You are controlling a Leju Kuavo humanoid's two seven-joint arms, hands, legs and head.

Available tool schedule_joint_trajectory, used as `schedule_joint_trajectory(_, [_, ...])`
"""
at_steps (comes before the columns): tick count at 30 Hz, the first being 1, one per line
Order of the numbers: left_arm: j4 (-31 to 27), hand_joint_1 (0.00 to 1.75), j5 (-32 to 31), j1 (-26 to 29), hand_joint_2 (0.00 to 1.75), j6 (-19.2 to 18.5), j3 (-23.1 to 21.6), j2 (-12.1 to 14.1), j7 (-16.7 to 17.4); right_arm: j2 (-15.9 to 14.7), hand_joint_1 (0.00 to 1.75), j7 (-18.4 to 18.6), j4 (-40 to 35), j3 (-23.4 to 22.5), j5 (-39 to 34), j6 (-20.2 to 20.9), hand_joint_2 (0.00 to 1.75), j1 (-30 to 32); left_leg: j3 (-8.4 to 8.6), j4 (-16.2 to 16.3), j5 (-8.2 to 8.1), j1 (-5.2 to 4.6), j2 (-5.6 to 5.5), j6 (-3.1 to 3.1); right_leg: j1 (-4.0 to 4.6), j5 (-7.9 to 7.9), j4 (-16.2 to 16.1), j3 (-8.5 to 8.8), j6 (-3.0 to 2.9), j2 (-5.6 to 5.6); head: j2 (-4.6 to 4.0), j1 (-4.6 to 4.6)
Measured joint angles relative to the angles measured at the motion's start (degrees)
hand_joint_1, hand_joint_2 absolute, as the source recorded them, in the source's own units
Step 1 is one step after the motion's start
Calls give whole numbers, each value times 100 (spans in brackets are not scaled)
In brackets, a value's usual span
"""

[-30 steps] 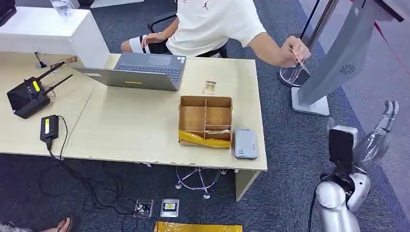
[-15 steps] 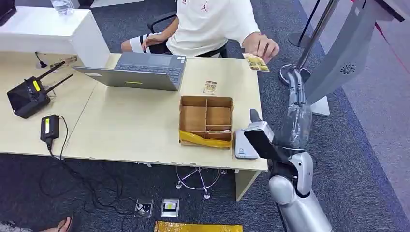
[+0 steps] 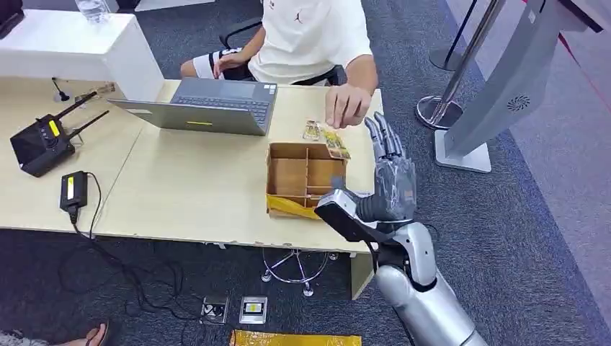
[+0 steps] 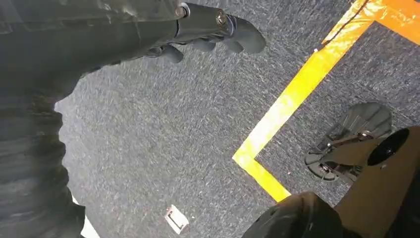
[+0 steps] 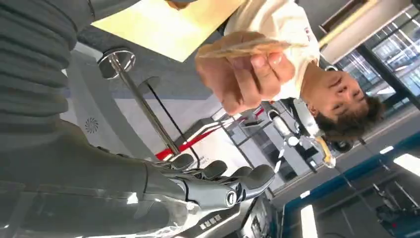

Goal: Pass the card to the sensor for recognition and then transmit it.

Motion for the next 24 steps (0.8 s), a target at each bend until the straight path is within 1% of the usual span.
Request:
schedule_joint_trajectory(9, [0,0,0,-23,175,-24,-24,-2,0,7,0,96,162,227,140,166,175,-155,0,0,0,0,0,0,0,0,0,0,0,3,0,2])
schedule_joint_trajectory(13, [0,0,0,-26,175,-35,-33,0,0,66,0,129,234,317,173,210,175,-203,1,0,0,0,0,0,0,0,0,-1,0,4,0,0])
schedule_joint_trajectory(14, [0,0,0,-29,175,-44,-33,0,0,85,28,129,251,339,173,221,175,-218,1,0,0,0,0,0,0,0,0,-1,0,4,0,0])
schedule_joint_trajectory(15, [0,0,2,-30,175,-48,-33,-2,0,98,168,131,269,354,173,229,175,-229,1,0,0,0,0,0,0,0,0,0,0,3,0,2])
schedule_joint_trajectory(16, [0,0,7,-29,175,-52,-35,-2,0,114,168,129,286,376,173,238,175,-243,0,0,0,0,0,0,0,0,0,-1,0,3,0,0])
schedule_joint_trajectory(17, [0,0,15,-29,175,-52,-35,0,0,131,175,127,302,391,173,249,175,-254,0,0,0,0,0,0,0,0,0,0,0,3,0,2])
schedule_joint_trajectory(24, [0,0,24,-25,175,-50,-35,0,0,212,175,57,409,487,146,267,175,-337,0,0,0,0,0,0,0,0,0,0,0,2,0,0])
